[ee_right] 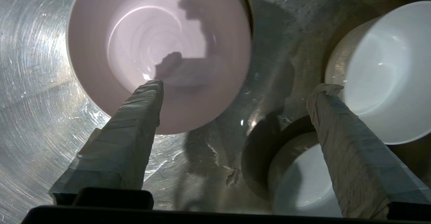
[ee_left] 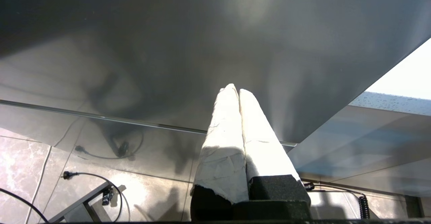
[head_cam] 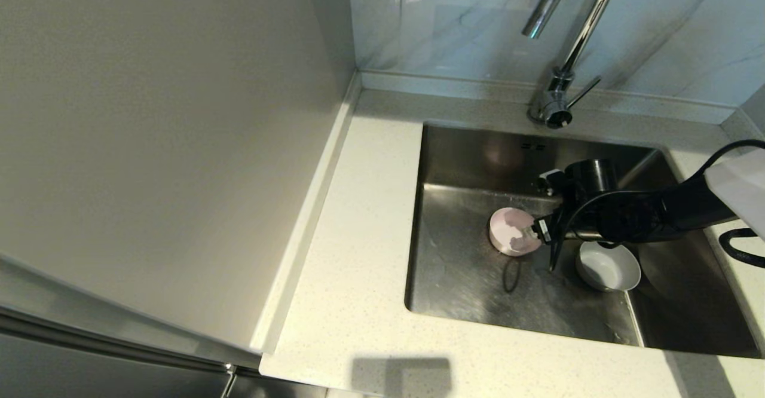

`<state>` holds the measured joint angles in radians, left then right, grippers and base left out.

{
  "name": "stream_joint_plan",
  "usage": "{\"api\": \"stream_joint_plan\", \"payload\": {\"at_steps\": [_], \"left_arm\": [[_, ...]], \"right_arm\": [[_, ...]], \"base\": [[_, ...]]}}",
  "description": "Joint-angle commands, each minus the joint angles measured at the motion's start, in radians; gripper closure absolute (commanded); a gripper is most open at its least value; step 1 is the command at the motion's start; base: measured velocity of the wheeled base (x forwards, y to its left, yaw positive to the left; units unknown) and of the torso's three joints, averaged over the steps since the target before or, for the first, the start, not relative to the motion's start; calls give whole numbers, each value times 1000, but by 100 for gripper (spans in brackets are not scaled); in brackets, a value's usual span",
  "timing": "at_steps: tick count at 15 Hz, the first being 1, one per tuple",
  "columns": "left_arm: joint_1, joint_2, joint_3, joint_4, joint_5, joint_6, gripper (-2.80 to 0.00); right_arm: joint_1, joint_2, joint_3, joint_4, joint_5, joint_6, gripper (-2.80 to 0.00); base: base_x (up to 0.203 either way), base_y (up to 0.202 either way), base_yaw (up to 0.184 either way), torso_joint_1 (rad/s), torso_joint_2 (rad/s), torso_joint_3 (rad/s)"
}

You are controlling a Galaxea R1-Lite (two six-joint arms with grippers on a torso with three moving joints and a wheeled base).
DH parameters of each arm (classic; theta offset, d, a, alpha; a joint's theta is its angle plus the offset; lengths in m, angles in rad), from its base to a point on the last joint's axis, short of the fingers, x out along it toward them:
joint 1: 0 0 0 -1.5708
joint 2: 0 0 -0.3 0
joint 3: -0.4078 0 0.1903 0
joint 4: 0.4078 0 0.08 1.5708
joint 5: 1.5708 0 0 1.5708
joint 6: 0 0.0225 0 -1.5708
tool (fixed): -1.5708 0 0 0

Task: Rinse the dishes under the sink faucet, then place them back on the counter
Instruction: Put a bowl back to the table from the sink

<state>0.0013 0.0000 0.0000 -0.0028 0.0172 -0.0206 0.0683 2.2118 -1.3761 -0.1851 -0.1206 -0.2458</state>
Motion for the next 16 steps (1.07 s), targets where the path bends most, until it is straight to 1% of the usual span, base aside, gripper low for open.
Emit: {"api": "stream_joint_plan", "payload": {"at_steps": [1,6,13,14,16], "left_arm": [[0,-3,0,0,1,-1,0],[0,-3,0,0,1,1,0],[0,-3,0,0,1,-1,0],[0,-3,0,0,0,1,0],[0,-3,0,0,0,-1,0]], "right_arm": [[1,46,-16,-2,-1,-1,-280],[4,125,-112,-2,-1,-3,-280],[1,198,-182,-3,-2,-3,-280],[1,204,-191,-6,-2,-3,0],[-2,215,-195,-50,-2,-2,0]], "base": [[0,0,0,0,0,0],[0,0,0,0,0,0],[0,0,0,0,0,0],[0,0,0,0,0,0],[0,0,0,0,0,0]]}}
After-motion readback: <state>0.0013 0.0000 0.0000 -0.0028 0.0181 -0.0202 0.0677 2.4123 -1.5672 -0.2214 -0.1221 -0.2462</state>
